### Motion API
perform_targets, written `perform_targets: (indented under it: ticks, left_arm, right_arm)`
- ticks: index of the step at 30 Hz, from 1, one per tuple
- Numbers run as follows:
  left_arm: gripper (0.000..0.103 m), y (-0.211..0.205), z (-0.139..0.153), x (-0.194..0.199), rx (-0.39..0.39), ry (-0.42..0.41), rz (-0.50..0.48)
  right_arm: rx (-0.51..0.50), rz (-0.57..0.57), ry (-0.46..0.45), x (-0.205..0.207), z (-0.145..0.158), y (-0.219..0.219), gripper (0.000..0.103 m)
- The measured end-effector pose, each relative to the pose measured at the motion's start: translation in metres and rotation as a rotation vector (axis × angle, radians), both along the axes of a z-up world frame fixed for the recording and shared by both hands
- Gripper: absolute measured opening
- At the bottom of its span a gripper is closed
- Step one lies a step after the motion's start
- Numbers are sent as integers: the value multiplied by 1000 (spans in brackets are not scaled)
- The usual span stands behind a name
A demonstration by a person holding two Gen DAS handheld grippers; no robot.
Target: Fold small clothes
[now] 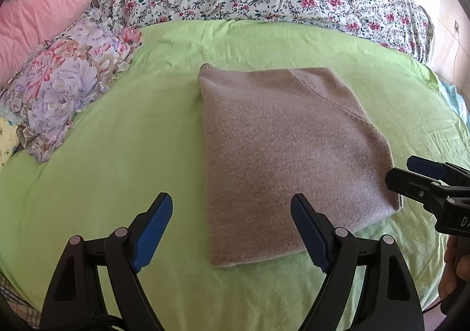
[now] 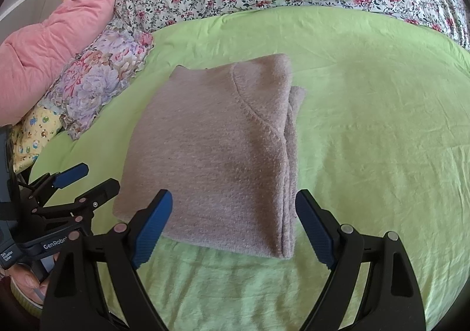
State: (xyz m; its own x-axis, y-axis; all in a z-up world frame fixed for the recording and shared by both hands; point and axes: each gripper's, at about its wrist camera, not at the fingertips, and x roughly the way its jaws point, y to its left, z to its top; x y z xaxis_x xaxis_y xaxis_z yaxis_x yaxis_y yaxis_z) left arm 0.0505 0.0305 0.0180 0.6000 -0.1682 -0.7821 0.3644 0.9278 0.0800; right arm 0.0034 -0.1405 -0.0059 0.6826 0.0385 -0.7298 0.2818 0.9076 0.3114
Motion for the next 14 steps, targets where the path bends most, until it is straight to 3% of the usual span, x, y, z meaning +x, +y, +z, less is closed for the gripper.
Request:
perform_targets:
  ticks: [14]
  left_arm:
    - [83, 1, 2, 2, -2, -6, 32]
  right_arm:
    - [4, -7, -2, 1, 0, 4, 86]
